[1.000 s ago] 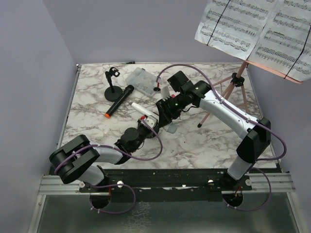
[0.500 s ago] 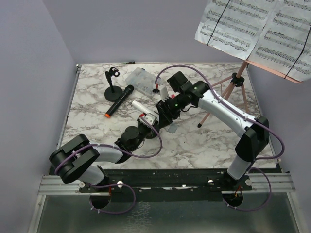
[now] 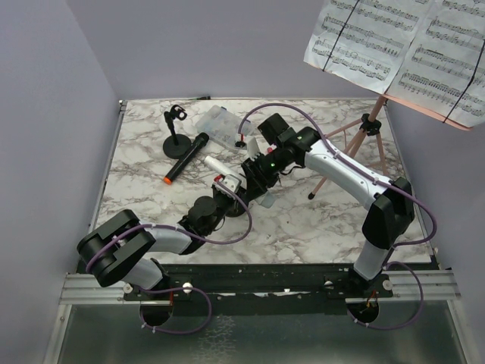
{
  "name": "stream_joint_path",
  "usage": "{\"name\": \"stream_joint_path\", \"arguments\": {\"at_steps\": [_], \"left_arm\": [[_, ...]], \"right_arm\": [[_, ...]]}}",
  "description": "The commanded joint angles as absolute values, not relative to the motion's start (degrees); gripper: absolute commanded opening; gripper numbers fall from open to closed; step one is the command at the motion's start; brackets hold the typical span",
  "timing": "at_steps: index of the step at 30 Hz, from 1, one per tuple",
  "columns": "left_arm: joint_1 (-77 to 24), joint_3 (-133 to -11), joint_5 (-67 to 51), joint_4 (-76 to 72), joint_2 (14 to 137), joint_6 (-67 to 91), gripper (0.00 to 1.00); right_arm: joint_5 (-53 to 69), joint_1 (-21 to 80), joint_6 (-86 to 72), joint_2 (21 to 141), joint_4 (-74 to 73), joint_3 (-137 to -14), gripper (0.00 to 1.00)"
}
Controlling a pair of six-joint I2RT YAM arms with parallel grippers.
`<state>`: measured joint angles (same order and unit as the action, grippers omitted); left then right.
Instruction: Pack up the instrument practice props
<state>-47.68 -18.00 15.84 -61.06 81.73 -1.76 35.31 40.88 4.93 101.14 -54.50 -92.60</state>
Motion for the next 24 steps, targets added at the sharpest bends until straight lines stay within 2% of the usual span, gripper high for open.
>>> {"name": "stream_joint_path", "arguments": {"at_steps": [1,3,4,24], "left_arm": [[-45.92,-18.37,21.38,-57.93,83.0,2.19,0.0],[-44.78,-17.99,22.33,-57.92,82.81,2.97,0.0],[-44.33,-17.89,22.9,-57.92,82.79,3.35,0.0],[-34.63,-19.64,33.25,-53.52,83.58,8.58,0.0]], "right_arm": [[39.03,41.31,6.39,101.59,-56.55,-92.14,0.1],[38.94,41.31,6.73,101.14,-57.28,-91.67,0.02],[39.06,41.34,7.03,100.95,-57.66,-91.36,0.01],[37.04,41.31,10.99,97.37,-62.78,-89.18,0.0]]}}
